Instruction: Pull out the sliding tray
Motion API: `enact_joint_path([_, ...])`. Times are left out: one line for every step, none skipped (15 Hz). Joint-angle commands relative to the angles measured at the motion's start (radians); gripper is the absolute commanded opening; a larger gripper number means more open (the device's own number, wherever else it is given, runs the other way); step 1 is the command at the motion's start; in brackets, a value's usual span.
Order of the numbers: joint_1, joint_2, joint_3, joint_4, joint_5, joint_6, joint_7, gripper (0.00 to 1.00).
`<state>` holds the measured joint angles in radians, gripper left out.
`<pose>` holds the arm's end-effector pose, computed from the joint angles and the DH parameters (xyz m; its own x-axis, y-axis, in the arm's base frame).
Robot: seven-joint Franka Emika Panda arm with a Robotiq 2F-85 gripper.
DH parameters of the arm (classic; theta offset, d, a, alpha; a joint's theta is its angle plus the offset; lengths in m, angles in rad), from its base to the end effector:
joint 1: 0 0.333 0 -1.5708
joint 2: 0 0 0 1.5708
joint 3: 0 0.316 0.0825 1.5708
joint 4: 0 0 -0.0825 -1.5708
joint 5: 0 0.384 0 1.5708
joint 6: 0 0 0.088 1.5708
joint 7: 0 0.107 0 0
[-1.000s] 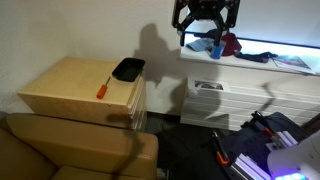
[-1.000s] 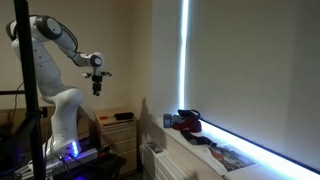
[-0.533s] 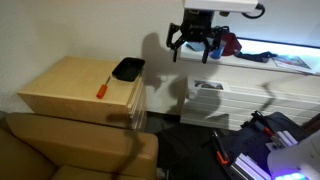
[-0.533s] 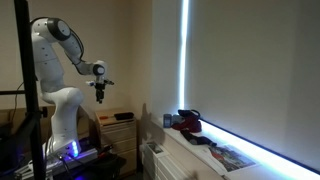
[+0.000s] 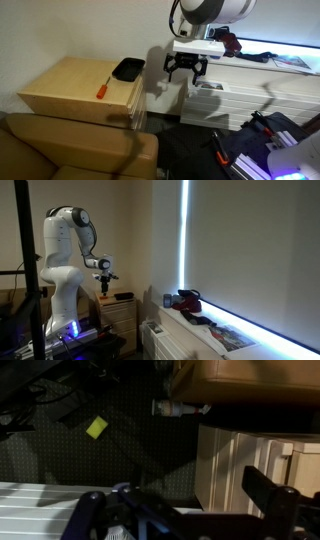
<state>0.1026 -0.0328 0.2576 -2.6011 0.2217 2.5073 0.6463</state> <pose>0.4039 0.1497 0.2610 0.8863 -0.4463 -0.1237 -0.4544 -0.8897 -0.0456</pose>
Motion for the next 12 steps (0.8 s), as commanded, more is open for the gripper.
enact_joint_path([0.028,0.011,-0.029,0.008,-0.001,-0.001,0.001,1.00])
enact_joint_path([0.029,0.016,-0.029,0.013,0.000,-0.001,0.003,1.00])
enact_joint_path([0.027,0.033,-0.033,0.012,-0.064,0.008,0.036,1.00])
enact_joint_path([0.029,0.074,-0.035,0.013,-0.090,0.062,0.045,1.00])
enact_joint_path([0.033,0.103,-0.037,0.013,-0.113,0.111,0.068,1.00])
enact_joint_path([0.040,0.141,-0.039,0.014,-0.136,0.193,0.091,1.00])
enact_joint_path([0.049,0.175,-0.044,0.021,-0.149,0.262,0.112,1.00])
enact_joint_path([0.064,0.213,-0.050,0.033,-0.158,0.337,0.133,1.00])
enact_joint_path([0.084,0.247,-0.063,0.043,-0.177,0.401,0.152,1.00])
enact_joint_path([0.108,0.284,-0.081,0.061,-0.183,0.459,0.168,1.00])
enact_joint_path([0.132,0.316,-0.098,0.079,-0.177,0.494,0.171,1.00])
enact_joint_path([0.152,0.360,-0.109,0.106,-0.153,0.519,0.162,1.00])
